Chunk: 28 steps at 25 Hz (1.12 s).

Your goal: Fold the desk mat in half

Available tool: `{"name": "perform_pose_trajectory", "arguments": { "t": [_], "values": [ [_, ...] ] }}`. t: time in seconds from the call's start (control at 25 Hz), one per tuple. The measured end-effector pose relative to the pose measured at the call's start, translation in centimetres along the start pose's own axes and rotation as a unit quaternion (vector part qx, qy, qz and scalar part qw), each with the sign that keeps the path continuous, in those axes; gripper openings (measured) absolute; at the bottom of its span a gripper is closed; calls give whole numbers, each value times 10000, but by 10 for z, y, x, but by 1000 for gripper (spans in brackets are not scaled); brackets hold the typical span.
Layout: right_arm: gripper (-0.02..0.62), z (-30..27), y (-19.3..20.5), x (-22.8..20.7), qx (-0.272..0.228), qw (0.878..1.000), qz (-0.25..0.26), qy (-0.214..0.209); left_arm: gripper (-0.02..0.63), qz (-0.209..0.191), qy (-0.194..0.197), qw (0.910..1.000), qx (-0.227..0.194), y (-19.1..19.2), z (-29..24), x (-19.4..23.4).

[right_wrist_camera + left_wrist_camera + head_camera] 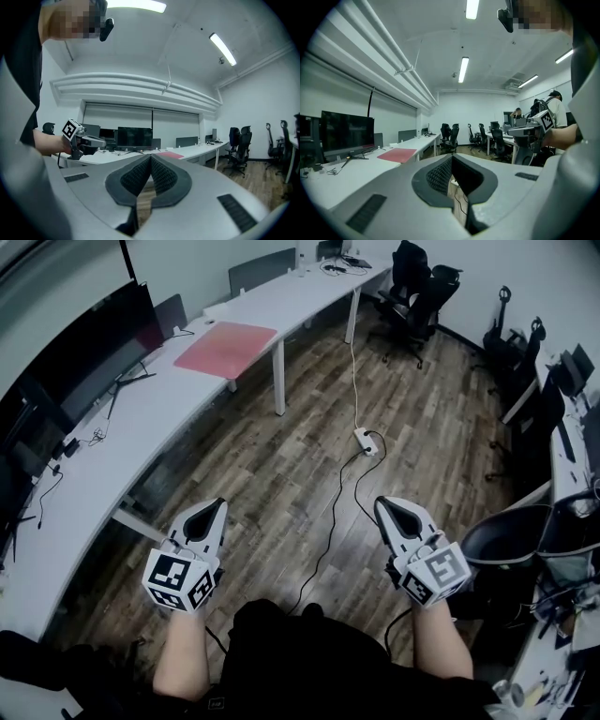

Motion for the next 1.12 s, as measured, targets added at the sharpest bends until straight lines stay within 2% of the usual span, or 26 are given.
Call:
{"name": "perform_pose_trajectory", "arguments": {
  "t": [0.2,0.48,0.6,0.68,0.8,1.12],
  "values": [
    [-8,11,8,-17,-41,9996,-282,-34,5,-31,-64,10000,63,-1,-6,-15],
    [-8,-10,11,-39,19,9995,-322,-22,5,23,-176,9998,85,1,-23,-2],
    [-8,-33,9,-44,66,9996,-251,-136,4,64,-239,9997,79,1,-37,17],
    [28,-50,9,-51,141,9995,-246,-156,5,118,-252,9996,47,1,-52,33],
    [44,-83,11,-67,289,9991,-243,-196,5,175,-231,9996,27,1,-80,58],
    [49,-202,3,-104,574,9975,-297,-267,4,360,-161,9992,50,-1,-166,151]
  ]
}}
Point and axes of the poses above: the fingertips, and each gripper's own axes: z backward along the fingers, x to its left, y out of its underside, the point moved 5 cm from there along z, backward along the fingers, and after that the axes turned 3 degrees about x, right-handed, at the moved point
